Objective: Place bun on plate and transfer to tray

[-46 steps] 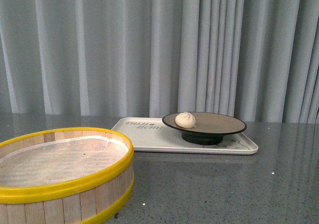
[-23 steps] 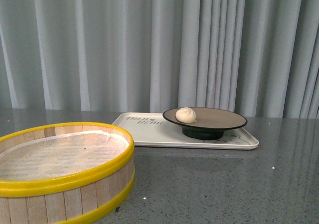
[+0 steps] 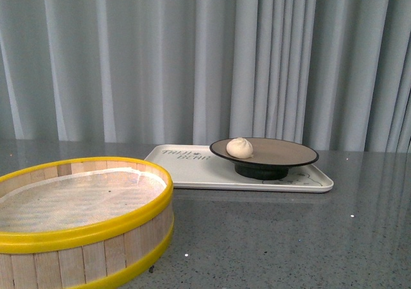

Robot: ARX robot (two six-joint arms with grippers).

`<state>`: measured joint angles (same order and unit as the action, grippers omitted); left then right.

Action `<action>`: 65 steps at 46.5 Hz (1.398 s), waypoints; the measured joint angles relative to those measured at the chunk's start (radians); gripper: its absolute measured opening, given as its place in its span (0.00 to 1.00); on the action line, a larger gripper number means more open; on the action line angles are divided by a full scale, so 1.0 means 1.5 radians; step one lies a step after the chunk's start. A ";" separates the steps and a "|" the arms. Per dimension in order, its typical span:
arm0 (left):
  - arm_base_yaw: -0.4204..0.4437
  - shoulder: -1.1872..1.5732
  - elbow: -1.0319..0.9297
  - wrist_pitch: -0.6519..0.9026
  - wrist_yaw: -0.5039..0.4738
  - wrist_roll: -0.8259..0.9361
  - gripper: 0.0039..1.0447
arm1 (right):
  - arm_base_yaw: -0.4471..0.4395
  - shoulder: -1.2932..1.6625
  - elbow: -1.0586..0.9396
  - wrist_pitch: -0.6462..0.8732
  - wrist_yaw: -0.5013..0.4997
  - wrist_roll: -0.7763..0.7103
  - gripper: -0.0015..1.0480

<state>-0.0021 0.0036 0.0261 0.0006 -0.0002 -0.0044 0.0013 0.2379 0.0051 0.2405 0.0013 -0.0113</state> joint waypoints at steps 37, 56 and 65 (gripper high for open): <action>0.000 0.000 0.000 0.000 0.000 0.000 0.94 | 0.000 -0.156 0.001 -0.159 -0.002 0.000 0.35; 0.000 0.000 0.000 0.000 0.000 0.000 0.94 | 0.000 -0.156 0.001 -0.159 -0.002 0.000 0.92; 0.000 0.000 0.000 0.000 0.000 0.000 0.94 | 0.000 -0.156 0.001 -0.159 -0.002 0.001 0.92</action>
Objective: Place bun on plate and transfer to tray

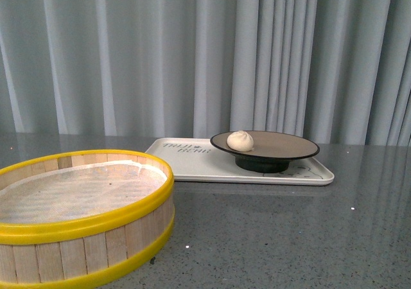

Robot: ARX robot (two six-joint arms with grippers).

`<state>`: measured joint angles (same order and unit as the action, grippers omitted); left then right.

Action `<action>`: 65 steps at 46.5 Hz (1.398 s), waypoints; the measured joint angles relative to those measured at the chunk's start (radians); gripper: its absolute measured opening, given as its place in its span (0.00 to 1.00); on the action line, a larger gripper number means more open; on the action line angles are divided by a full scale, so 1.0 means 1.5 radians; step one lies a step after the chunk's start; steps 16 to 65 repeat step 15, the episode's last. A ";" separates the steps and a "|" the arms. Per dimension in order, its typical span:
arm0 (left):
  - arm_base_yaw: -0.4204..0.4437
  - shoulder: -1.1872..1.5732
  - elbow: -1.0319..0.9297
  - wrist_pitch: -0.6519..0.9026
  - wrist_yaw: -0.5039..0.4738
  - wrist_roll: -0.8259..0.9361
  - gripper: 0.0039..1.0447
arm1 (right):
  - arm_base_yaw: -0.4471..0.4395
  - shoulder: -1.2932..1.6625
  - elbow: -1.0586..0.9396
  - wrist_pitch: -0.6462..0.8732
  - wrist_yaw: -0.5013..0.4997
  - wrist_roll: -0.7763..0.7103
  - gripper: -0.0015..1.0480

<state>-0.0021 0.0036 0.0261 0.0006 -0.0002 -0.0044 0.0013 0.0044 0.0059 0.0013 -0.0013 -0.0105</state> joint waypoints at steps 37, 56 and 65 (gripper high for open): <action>0.000 0.000 0.000 0.000 0.000 0.000 0.94 | 0.000 0.000 0.000 0.000 0.000 0.000 0.92; 0.000 0.000 0.000 0.000 0.000 0.000 0.94 | 0.000 0.000 0.000 0.000 0.000 0.000 0.92; 0.000 0.000 0.000 0.000 0.000 0.000 0.94 | 0.000 0.000 0.000 0.000 0.000 0.000 0.92</action>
